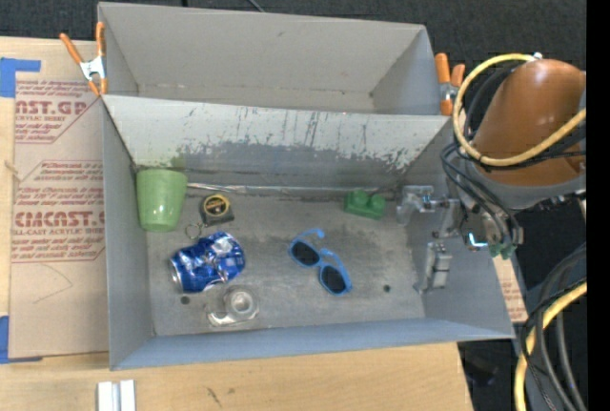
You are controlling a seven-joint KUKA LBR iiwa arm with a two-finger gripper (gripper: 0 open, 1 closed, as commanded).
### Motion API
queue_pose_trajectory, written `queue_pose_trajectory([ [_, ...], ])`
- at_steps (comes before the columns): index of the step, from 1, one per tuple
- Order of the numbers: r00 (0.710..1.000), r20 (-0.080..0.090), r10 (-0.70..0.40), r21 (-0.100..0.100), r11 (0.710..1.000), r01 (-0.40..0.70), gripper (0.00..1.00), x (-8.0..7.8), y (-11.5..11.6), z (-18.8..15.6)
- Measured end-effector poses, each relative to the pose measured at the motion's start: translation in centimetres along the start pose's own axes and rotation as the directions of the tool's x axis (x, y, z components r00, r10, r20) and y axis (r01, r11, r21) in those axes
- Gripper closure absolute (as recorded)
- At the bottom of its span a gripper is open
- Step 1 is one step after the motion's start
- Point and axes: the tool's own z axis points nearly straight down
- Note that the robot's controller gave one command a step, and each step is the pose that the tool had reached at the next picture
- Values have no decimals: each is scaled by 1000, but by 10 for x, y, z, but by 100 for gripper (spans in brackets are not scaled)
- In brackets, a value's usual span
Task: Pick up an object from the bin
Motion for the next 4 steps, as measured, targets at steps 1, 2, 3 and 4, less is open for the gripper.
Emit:
queue_pose_trajectory([
  [1,988,0,154,-2,988,-154,0,-9,13,142],
  [2,970,10,244,-6,970,-244,0,-55,83,137],
  [3,968,9,249,-1,968,-249,100,-54,78,137],
  [4,969,17,245,-6,970,-245,100,-83,119,18],
])
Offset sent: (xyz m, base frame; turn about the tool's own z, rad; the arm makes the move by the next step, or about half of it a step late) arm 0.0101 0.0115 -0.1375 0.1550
